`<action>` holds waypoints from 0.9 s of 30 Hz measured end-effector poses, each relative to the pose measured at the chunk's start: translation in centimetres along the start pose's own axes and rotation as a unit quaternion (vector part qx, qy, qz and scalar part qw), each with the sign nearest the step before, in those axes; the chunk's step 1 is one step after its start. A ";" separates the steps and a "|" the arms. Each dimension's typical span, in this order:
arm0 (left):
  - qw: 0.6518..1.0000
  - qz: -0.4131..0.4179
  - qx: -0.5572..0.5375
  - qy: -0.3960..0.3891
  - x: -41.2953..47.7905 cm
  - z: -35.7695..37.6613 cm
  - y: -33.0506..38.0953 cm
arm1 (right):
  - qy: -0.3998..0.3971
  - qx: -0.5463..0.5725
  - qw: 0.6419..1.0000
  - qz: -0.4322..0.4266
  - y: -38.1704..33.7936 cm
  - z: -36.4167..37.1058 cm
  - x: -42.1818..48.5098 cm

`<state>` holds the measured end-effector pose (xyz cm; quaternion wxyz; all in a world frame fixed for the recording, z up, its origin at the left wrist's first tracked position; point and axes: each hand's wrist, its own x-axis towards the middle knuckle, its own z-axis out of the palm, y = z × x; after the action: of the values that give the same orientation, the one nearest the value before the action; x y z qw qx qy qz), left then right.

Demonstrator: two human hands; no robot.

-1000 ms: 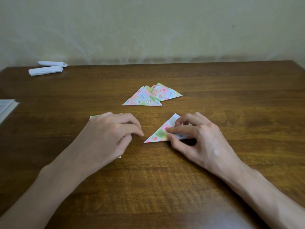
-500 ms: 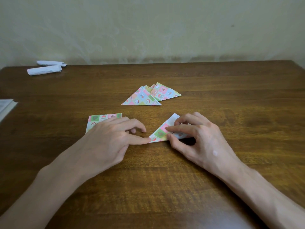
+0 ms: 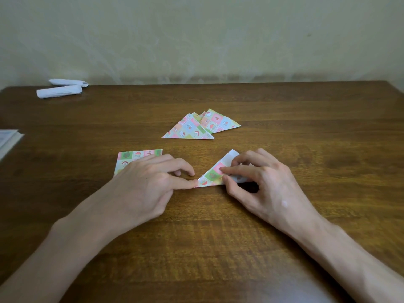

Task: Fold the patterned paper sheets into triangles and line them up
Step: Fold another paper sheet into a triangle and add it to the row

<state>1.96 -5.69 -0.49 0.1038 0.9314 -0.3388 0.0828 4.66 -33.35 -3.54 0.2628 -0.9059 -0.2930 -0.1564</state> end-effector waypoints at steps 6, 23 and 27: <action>1.000 -0.009 -0.015 -0.003 -0.1 -0.2 0.1 | 0.000 -0.004 1.000 -0.002 -0.1 -0.1 0.0; 0.999 -0.023 -0.018 0.023 -0.2 -0.7 -0.5 | -0.004 -0.004 1.000 0.002 -0.1 -0.1 0.0; 0.999 -0.027 -0.007 0.037 -0.2 -0.8 -0.2 | -0.004 -0.001 1.000 0.002 -0.2 -0.1 0.1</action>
<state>1.90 -5.19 0.16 0.1249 0.9358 -0.3097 0.1125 4.60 -33.29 -3.33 0.2606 -0.9074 -0.2924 -0.1525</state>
